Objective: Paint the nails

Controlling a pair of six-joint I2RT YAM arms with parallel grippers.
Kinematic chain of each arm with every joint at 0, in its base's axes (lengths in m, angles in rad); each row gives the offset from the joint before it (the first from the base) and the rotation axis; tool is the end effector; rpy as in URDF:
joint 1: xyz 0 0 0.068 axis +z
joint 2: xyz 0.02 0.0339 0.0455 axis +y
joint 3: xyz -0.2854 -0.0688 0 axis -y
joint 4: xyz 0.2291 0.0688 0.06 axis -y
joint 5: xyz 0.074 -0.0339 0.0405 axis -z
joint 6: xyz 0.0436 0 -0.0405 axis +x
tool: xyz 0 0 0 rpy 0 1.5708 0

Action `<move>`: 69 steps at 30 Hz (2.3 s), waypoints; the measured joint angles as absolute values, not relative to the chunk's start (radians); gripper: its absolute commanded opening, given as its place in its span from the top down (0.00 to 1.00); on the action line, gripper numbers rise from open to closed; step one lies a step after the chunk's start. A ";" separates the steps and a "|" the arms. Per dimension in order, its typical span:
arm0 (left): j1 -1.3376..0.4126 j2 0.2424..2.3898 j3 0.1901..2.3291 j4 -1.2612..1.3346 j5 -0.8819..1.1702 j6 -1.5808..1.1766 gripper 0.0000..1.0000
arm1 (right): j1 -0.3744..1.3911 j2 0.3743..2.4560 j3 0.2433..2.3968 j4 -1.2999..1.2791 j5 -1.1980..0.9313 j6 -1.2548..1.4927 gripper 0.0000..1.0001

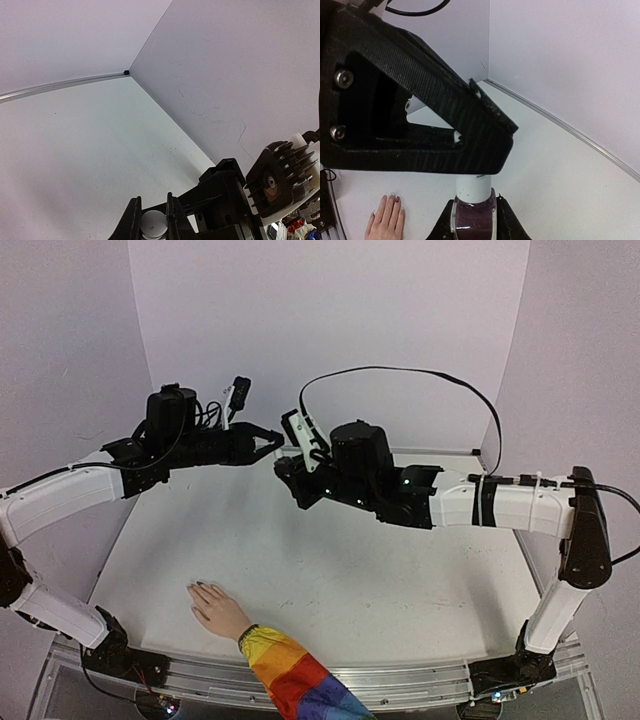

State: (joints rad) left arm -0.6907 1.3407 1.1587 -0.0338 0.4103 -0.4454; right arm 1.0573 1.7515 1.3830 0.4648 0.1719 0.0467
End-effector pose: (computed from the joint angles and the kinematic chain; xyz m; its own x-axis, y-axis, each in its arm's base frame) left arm 0.2220 -0.2061 0.3845 -0.5300 -0.0745 -0.8447 0.7271 0.4726 -0.4979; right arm 0.2143 0.3648 0.3789 0.0110 0.1132 -0.9935 -0.7759 0.6277 0.0629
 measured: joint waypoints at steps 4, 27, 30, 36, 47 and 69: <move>-0.691 1.340 1.159 -0.013 0.403 -0.445 1.00 | 1.056 1.752 1.388 0.480 0.172 0.053 1.00; -0.693 1.346 1.200 0.091 0.796 -0.335 1.00 | 0.825 1.702 1.262 0.833 -0.859 0.302 1.00; -0.713 1.330 1.224 0.122 0.888 -0.298 1.00 | 0.827 1.722 1.262 1.021 -1.003 0.484 1.00; -0.754 1.325 1.256 0.131 1.010 -0.240 0.96 | 0.837 1.769 1.262 1.320 -1.178 0.740 1.00; -0.682 1.282 1.155 -0.002 0.893 -0.255 0.08 | 0.792 1.657 1.202 1.038 -0.890 0.474 1.00; -0.634 1.348 1.217 -0.167 0.427 -0.503 0.30 | 1.039 1.669 1.217 0.563 0.283 -0.015 1.00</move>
